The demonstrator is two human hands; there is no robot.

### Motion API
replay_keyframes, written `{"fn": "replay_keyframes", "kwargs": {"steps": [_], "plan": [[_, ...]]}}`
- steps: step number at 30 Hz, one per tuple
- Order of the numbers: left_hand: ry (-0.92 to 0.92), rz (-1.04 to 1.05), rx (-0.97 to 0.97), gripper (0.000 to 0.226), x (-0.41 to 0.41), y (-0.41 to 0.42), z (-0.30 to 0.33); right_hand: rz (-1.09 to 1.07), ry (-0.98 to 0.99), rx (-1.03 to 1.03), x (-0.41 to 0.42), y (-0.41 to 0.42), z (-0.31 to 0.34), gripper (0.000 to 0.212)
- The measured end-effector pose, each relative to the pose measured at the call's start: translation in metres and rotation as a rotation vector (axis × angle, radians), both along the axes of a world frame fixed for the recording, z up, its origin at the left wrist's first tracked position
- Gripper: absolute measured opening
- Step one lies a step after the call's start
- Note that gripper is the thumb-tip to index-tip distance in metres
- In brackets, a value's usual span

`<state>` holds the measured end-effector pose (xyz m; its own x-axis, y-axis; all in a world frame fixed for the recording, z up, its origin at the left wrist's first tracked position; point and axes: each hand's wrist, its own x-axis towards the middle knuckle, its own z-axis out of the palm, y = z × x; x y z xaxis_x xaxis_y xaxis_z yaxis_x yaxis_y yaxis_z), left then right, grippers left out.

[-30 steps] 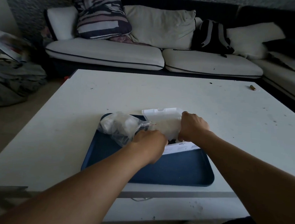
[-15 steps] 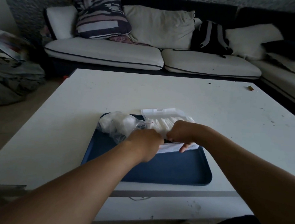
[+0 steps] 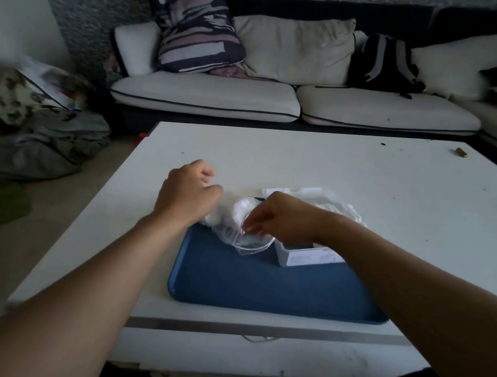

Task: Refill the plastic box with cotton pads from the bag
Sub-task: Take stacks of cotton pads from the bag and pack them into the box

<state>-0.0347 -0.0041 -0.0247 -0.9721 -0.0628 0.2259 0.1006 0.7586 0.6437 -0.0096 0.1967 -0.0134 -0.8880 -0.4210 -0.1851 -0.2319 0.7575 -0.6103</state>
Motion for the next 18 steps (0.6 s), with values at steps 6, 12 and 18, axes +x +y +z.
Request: {"fn": "replay_keyframes", "kwargs": {"steps": [6, 12, 18], "plan": [[-0.458, -0.081, 0.351, 0.014, -0.008, -0.015, -0.039, 0.097, 0.271, 0.192, -0.011, -0.021, -0.04, 0.028], [-0.519, 0.017, 0.448, 0.016, -0.019, -0.016, -0.054, 0.098, 0.317, 0.195, -0.027, -0.029, -0.057, 0.038], [-0.483, -0.016, 0.579, 0.01, -0.015, -0.003, -0.048, -0.057, 0.3, 0.154, -0.034, -0.032, -0.067, 0.03]]}}
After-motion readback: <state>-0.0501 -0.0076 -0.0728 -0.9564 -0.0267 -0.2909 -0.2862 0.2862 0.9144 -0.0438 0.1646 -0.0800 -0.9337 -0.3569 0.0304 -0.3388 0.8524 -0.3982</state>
